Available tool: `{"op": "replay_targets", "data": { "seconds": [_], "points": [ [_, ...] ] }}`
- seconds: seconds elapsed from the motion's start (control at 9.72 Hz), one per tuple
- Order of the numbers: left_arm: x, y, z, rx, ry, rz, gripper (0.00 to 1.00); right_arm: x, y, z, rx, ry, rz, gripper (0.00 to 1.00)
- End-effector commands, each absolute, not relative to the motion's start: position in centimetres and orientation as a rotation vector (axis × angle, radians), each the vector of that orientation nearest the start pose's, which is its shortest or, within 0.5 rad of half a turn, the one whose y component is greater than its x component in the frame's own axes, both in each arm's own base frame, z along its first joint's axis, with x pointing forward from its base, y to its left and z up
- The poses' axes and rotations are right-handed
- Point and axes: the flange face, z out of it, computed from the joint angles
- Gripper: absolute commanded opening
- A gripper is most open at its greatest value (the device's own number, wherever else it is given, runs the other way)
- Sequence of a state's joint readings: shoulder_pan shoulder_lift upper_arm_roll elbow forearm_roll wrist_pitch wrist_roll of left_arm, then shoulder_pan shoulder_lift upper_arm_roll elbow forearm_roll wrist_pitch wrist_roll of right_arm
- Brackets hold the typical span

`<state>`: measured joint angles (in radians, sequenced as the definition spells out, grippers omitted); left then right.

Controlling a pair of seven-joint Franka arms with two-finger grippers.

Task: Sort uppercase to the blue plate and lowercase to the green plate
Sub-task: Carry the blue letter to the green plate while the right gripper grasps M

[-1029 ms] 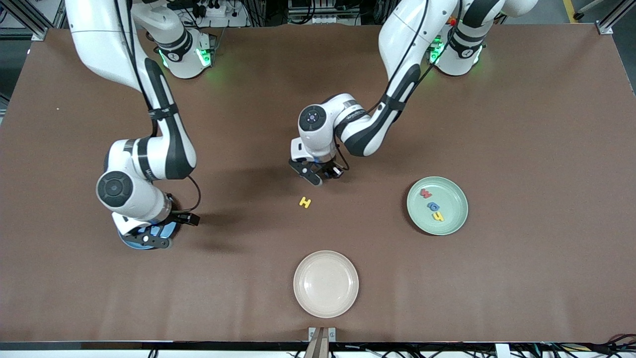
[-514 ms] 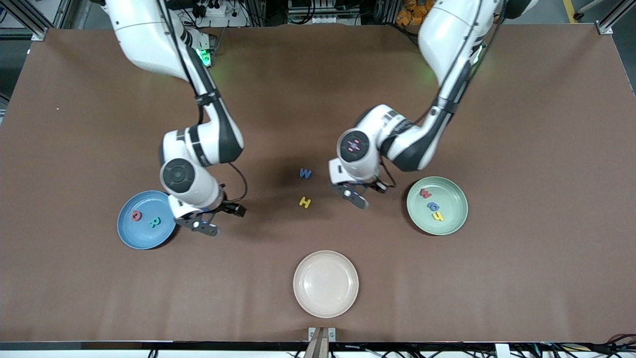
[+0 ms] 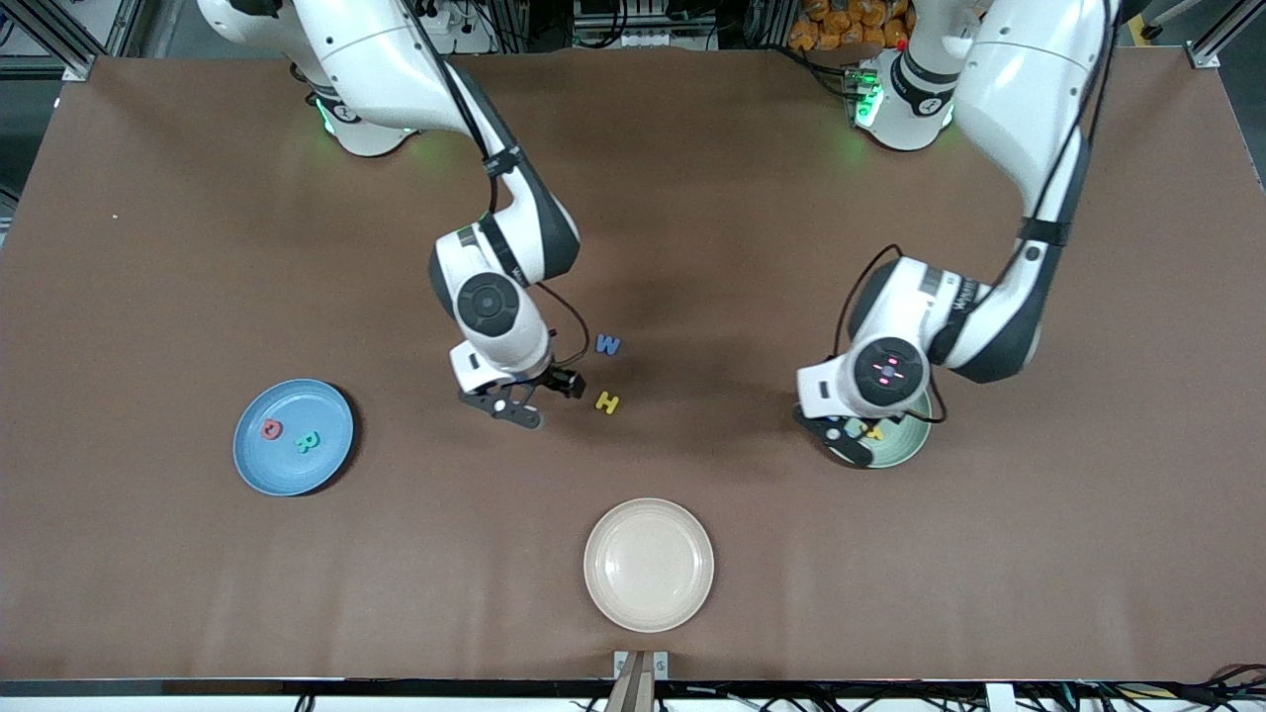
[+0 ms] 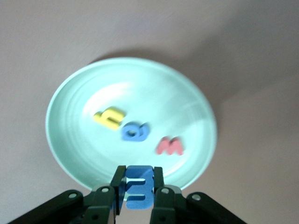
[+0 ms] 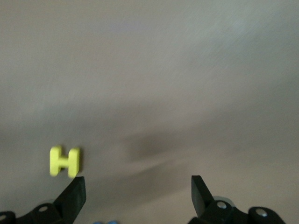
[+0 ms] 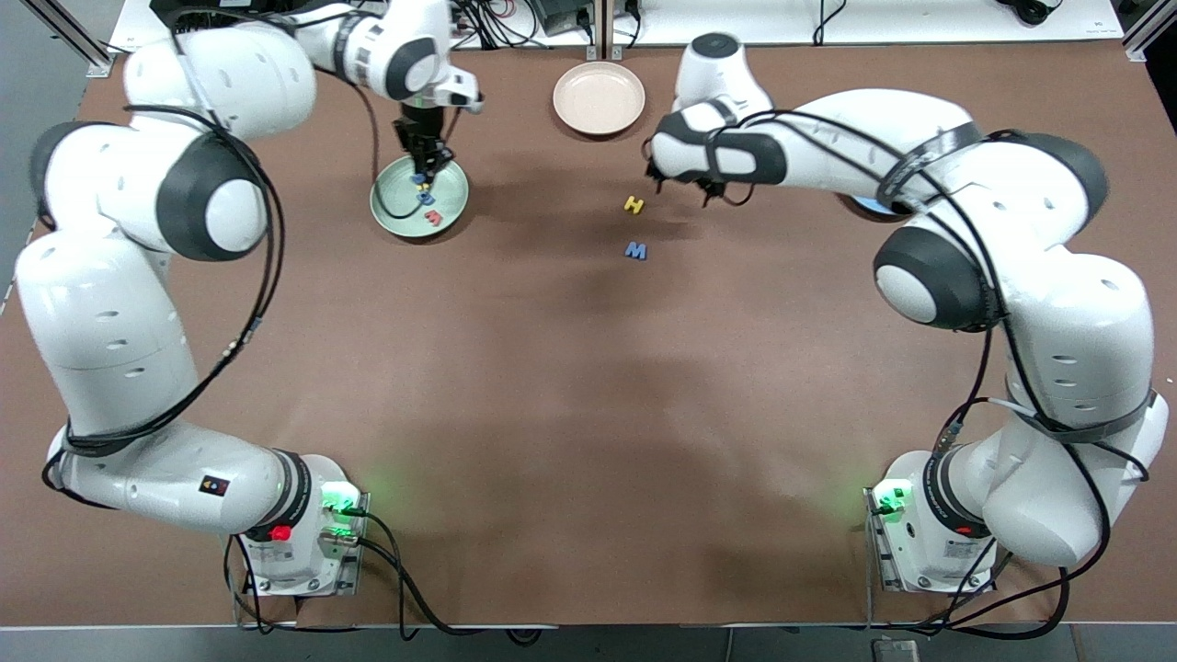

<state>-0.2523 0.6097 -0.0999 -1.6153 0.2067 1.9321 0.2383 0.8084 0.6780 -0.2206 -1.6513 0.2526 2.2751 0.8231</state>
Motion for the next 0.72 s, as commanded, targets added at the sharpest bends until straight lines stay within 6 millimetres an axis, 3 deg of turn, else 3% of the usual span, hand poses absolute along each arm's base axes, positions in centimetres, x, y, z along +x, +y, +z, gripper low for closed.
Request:
{"op": "replay_targets", "data": {
  "seconds": [0.0, 0.1, 0.21, 0.31, 0.41, 0.62],
  "points": [
    [61.7, -17.0, 23.2, -2.812, 1.046, 0.384, 0.07, 53.5, 43.2, 19.8, -3.068, 0.543, 0.094, 1.00],
    [61.6, -15.4, 22.3, -2.825, 1.046, 0.372, 0.07, 52.1, 44.7, 18.9, -3.082, 0.507, 0.104, 1.00],
    [61.5, -15.0, 22.0, -2.833, 1.040, 0.366, 0.08, 50.9, 46.0, 18.7, -3.088, 0.487, 0.113, 1.00],
    [61.4, -15.2, 21.9, -2.835, 1.043, 0.368, 0.38, 49.9, 46.9, 18.4, -3.097, 0.458, 0.115, 1.00],
    [61.5, -15.1, 21.7, -2.851, 1.033, 0.371, 0.99, 48.9, 47.9, 18.2, -3.099, 0.431, 0.122, 1.00],
    [61.8, -15.3, 23.2, -2.856, 1.015, 0.341, 1.00, 48.4, 48.2, 17.8, -3.098, 0.414, 0.115, 1.00]
  ]
}}
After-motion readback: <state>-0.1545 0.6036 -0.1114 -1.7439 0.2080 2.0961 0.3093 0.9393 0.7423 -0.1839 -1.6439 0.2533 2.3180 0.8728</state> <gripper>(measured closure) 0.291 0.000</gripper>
